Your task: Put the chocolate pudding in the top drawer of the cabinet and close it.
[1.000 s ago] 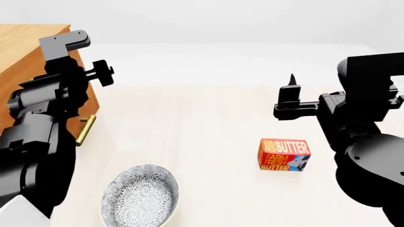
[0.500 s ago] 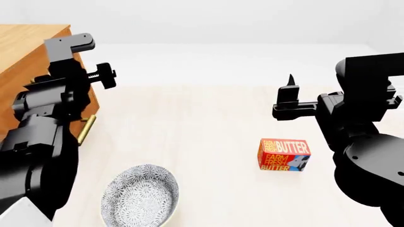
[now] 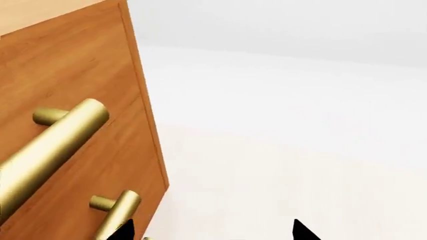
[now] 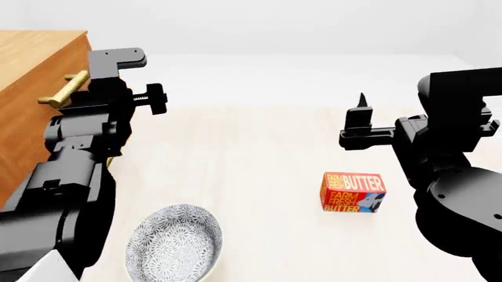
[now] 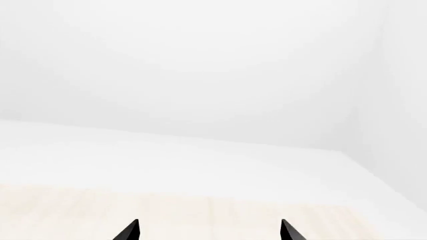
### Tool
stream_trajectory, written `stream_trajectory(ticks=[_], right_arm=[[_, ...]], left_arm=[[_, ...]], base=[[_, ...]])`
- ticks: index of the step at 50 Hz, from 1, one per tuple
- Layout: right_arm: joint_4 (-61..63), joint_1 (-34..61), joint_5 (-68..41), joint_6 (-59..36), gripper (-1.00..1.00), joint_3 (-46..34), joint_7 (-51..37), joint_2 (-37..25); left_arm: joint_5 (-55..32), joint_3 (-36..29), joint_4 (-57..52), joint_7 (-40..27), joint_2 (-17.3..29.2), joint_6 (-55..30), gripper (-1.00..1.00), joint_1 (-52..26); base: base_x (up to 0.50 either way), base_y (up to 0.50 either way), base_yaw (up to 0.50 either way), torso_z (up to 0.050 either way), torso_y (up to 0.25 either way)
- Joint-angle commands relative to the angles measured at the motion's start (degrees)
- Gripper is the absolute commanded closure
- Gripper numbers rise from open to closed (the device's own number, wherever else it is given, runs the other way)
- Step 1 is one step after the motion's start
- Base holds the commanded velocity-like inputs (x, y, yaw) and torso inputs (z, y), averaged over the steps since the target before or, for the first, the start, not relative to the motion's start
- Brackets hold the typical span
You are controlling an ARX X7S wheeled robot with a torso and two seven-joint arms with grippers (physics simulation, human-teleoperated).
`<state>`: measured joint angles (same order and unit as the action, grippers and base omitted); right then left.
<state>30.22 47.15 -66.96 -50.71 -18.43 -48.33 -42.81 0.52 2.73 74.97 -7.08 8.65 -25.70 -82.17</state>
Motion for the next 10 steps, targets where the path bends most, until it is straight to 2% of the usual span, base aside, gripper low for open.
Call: stream_trajectory(ticks=[1, 10], right_arm=[[-0.1, -0.4, 0.2, 0.4, -1.0, 0.0, 0.2, -0.1], [-0.2, -0.8, 0.3, 0.9, -1.0, 0.1, 0.4, -0.3]], left_arm=[[0.2, -2.1, 0.0, 2.6, -2.2, 0.9, -1.0, 0.6], [0.3, -3.9, 0.0, 5.3, -4.2, 1.8, -1.0, 1.0]], base=[[0.0, 0.0, 0.0, 0.0, 0.0], [0.0, 0.0, 0.0, 0.0, 0.0]])
